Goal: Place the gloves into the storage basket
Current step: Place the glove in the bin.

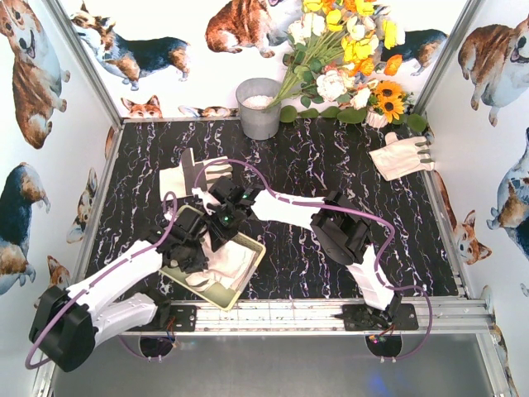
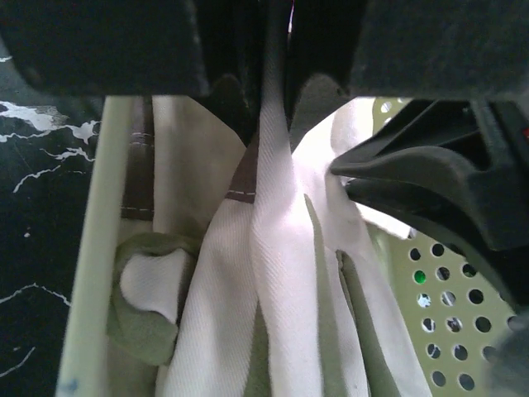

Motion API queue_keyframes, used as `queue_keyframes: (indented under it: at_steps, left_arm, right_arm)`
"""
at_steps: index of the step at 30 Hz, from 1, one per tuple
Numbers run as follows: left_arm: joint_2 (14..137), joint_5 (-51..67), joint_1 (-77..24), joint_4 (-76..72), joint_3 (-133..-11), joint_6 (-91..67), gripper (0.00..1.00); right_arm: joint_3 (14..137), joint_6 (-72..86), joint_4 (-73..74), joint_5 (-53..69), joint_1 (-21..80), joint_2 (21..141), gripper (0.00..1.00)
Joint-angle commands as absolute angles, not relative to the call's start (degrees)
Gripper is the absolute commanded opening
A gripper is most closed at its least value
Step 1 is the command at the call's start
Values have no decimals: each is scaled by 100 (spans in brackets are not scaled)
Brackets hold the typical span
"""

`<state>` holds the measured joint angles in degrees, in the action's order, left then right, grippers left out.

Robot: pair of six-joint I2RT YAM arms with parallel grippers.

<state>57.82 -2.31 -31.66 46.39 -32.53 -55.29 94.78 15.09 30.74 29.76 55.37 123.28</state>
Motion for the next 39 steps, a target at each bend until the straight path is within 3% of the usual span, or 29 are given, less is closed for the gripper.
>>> queue_keyframes:
  at_steps: [1, 7, 14, 20, 24, 31, 35, 39]
  left_arm:
    - [5904, -218, -3190, 4446, -3095, -5443, 12]
    - [5696, -193, -3190, 4646, -3079, -5453, 11]
    - [5300, -270, -3190, 4980, -3631, -5492, 22]
    - [5387, -525, -3167, 5348, -4263, -5326, 28]
    - [5734, -533, -3053, 5178, -4579, -5034, 28]
    - [6269, -426, -2884, 4526, -4277, -4695, 27]
    - [6358, -347, -2868, 4286, -3984, -4638, 28]
    - [6201, -411, -2865, 4498, -4453, -4454, 34]
  right_arm:
    - [9980, 1458, 2986, 2925, 5506, 12307, 11]
    - [10261, 1503, 3072, 2852, 5464, 12030, 45]
    - [9964, 1556, 3159, 2749, 5265, 11257, 58]
    - [9401, 1561, 3392, 2604, 5186, 10471, 60]
    - [8897, 1599, 3493, 2572, 5243, 10225, 52]
    - [8220, 1746, 3193, 2516, 5343, 10215, 47]
    - [8310, 1786, 3290, 2589, 5347, 10337, 48]
    - [8538, 1768, 3448, 2474, 5332, 10060, 53]
